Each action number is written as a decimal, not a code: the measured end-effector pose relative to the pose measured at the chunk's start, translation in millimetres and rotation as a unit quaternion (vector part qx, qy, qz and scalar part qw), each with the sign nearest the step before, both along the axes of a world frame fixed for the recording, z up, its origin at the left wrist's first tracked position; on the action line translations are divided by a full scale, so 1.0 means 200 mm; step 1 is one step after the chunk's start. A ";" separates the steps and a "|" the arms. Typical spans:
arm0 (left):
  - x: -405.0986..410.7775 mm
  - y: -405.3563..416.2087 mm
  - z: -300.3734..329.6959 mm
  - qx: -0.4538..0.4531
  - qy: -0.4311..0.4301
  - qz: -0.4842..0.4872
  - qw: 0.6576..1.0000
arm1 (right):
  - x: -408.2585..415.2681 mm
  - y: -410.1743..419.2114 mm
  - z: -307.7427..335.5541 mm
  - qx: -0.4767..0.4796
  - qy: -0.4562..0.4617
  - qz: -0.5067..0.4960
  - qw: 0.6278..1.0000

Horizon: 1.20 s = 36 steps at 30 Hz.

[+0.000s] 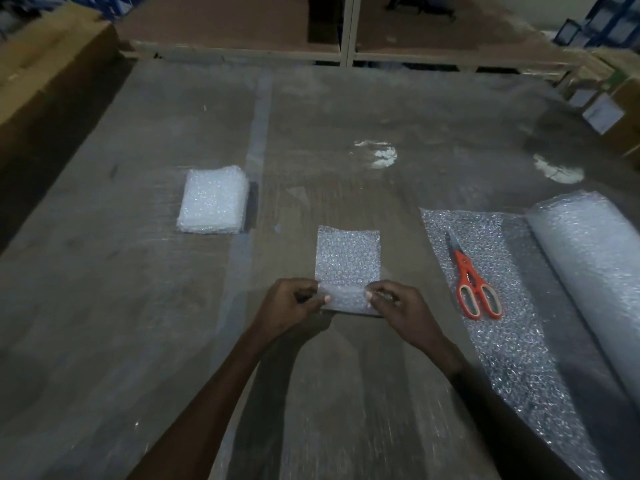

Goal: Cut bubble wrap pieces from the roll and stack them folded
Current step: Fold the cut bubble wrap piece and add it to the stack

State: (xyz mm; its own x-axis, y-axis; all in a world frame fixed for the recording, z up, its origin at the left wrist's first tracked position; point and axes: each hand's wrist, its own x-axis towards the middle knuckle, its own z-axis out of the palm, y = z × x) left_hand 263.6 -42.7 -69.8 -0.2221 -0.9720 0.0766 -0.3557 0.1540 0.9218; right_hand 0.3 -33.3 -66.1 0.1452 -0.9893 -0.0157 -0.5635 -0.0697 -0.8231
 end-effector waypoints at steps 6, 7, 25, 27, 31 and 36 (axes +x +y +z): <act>-0.07 -0.14 0.06 0.059 0.121 0.082 0.988 | -0.02 -0.16 0.11 0.117 -0.216 -0.086 0.966; -0.08 -0.17 0.06 0.068 0.131 0.096 0.984 | -0.02 -0.19 0.12 0.130 -0.237 -0.098 0.958; -0.12 -0.63 -0.04 -0.044 -0.191 0.151 0.969 | -0.02 -0.67 -0.02 0.110 -0.125 -0.223 0.961; -0.12 -0.66 -0.04 -0.084 -0.219 0.105 0.966 | -0.02 -0.68 -0.03 0.107 -0.114 -0.214 0.964; -0.13 -0.71 -0.03 -0.119 -0.277 0.007 0.954 | -0.02 -0.67 -0.02 0.104 -0.102 -0.202 0.969; -0.14 -0.68 -0.02 -0.133 -0.305 -0.001 0.943 | -0.04 -0.64 0.01 0.079 -0.087 -0.224 0.967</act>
